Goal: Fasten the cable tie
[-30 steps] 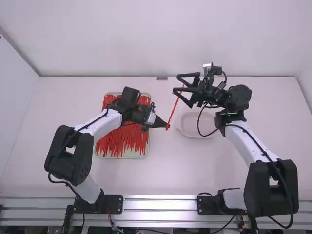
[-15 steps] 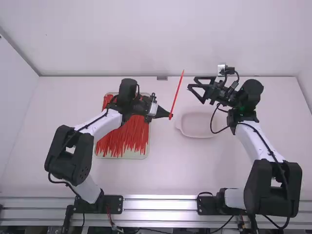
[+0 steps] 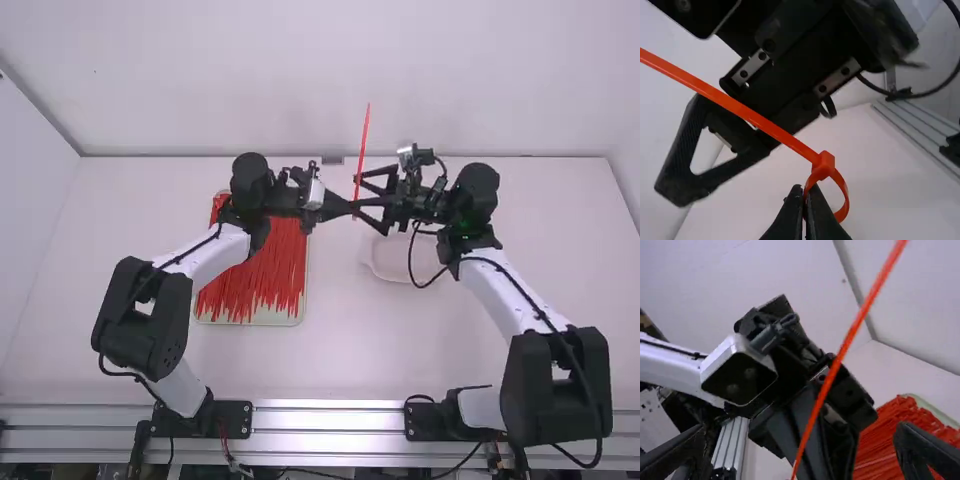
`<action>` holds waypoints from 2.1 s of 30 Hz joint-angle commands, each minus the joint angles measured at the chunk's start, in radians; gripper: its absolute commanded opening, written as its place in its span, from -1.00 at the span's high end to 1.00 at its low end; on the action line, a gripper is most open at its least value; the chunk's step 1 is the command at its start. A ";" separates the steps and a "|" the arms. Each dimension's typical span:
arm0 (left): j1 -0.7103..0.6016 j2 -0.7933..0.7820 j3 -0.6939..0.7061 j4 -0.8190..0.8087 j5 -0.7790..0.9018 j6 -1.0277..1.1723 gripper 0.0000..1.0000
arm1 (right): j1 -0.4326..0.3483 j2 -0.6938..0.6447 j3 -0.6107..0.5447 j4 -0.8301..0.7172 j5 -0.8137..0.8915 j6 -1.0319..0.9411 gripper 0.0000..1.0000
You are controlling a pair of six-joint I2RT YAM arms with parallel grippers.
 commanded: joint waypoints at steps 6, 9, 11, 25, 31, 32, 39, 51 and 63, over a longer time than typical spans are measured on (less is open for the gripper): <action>-0.007 0.006 -0.010 0.000 -0.003 -0.085 0.95 | 0.014 -0.011 0.027 0.004 0.028 -0.003 -0.82; -0.009 0.006 -0.012 0.001 -0.003 -0.084 0.96 | 0.010 -0.011 0.027 0.004 0.028 0.017 -0.50; -0.003 0.006 -0.016 0.010 -0.003 -0.084 0.95 | 0.010 -0.011 0.027 0.004 0.028 0.018 -0.19; -0.009 0.006 -0.016 0.000 -0.014 -0.106 0.78 | 0.008 -0.011 0.027 0.003 0.031 0.035 1.00; -0.006 0.006 -0.016 -0.085 -0.144 -0.197 -0.98 | -0.027 -0.011 0.027 0.003 0.037 0.034 1.00; -0.006 0.006 -0.016 -0.097 -0.146 -0.184 -0.98 | -0.031 -0.011 0.027 0.002 0.036 0.033 1.00; -0.008 0.006 -0.016 -0.311 -0.270 -0.091 -0.98 | -0.121 -0.011 0.027 -0.191 0.108 -0.086 1.00; 0.003 0.006 -0.016 -0.589 -0.348 0.093 -0.98 | -0.166 -0.010 0.027 -0.670 0.459 -0.428 1.00; 0.024 0.006 -0.018 -0.638 -0.399 0.006 -0.98 | -0.165 0.177 0.027 -0.756 0.606 -0.489 1.00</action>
